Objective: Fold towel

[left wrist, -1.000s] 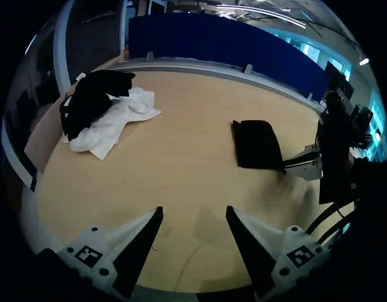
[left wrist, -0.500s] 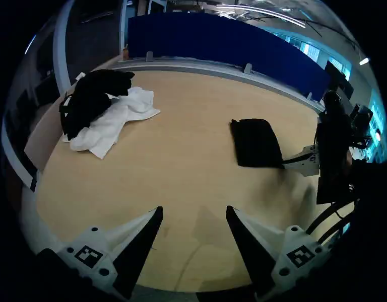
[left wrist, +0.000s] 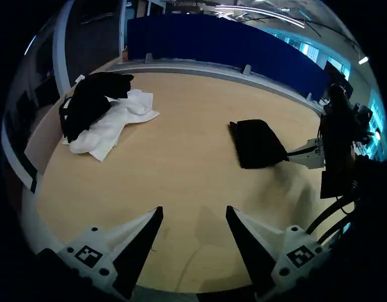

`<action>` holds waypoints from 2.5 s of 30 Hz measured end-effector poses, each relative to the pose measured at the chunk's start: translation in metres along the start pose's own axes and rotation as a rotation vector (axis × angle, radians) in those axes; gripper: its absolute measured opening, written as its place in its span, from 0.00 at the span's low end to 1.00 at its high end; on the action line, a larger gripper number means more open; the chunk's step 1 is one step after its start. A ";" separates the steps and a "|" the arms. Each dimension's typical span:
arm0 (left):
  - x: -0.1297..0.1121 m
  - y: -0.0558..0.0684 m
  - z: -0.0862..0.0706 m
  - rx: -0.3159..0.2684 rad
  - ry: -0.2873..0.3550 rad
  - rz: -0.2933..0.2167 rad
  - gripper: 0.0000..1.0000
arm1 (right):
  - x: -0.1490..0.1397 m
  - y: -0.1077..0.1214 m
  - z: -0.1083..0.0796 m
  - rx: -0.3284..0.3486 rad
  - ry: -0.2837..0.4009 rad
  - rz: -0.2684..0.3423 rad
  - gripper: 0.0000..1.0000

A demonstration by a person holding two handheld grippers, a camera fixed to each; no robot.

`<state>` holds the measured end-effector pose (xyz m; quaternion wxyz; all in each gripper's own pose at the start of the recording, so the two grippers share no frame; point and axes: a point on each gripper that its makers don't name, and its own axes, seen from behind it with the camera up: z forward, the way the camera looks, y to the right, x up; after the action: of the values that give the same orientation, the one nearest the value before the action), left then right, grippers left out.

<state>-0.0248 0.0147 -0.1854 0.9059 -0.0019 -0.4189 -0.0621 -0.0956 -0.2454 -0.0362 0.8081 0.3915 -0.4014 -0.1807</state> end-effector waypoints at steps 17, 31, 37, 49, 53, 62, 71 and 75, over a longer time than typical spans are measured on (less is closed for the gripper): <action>0.030 0.008 0.002 -0.019 0.064 0.021 0.93 | 0.111 0.044 -0.083 -0.077 0.168 -0.125 0.04; 0.037 0.020 -0.002 -0.043 0.075 0.038 0.93 | 0.119 0.072 -0.124 -0.136 0.189 -0.120 0.04; 0.037 0.026 0.000 -0.051 0.073 0.046 0.93 | 0.116 0.083 -0.137 -0.145 0.194 -0.110 0.04; 0.039 0.042 0.001 -0.067 0.072 0.065 0.93 | 0.110 0.109 -0.168 -0.163 0.219 -0.067 0.04; 0.040 0.047 0.003 -0.073 0.070 0.071 0.92 | 0.105 0.123 -0.180 -0.176 0.224 -0.050 0.04; 0.037 0.055 0.006 -0.077 0.054 0.083 0.93 | 0.076 0.177 -0.212 -0.228 0.203 -0.014 0.04; 0.034 0.066 0.008 -0.077 0.032 0.102 0.92 | 0.029 0.245 -0.239 -0.296 0.148 0.014 0.04; 0.035 0.069 0.008 -0.074 0.025 0.106 0.93 | 0.010 0.273 -0.250 -0.322 0.131 0.037 0.04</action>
<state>0.0000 0.0793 -0.1503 0.9124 -0.0565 -0.4043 -0.0296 0.1021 0.0421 0.0887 0.8879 0.2606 -0.3209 -0.2019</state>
